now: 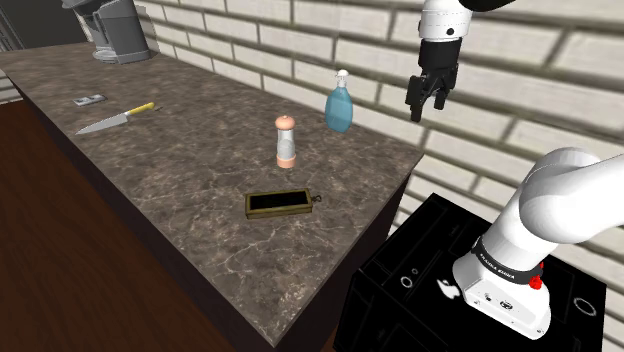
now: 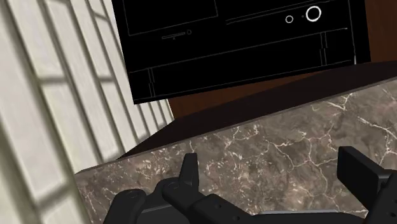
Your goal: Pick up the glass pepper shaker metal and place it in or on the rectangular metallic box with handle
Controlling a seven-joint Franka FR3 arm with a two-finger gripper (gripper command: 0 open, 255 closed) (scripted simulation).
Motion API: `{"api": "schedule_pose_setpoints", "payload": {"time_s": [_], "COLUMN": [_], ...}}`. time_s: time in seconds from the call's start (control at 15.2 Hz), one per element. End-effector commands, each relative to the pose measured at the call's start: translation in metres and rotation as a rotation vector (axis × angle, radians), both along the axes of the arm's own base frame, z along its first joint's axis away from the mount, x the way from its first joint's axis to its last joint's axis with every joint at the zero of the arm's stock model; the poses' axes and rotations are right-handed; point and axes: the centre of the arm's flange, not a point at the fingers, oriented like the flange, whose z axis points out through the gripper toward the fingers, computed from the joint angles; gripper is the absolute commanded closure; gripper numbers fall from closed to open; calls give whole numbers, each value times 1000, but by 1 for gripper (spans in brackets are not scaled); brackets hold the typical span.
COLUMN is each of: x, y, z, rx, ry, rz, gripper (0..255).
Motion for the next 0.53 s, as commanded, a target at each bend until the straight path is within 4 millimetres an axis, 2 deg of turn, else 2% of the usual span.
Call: {"api": "schedule_pose_setpoints", "payload": {"time_s": [0.0,0.46], "x": [0,85], "y": [0,21], "z": [0,-24], "rx": [0,17], "ry": [0,-8], "rz": [0,-9], "gripper": [0,0]}}
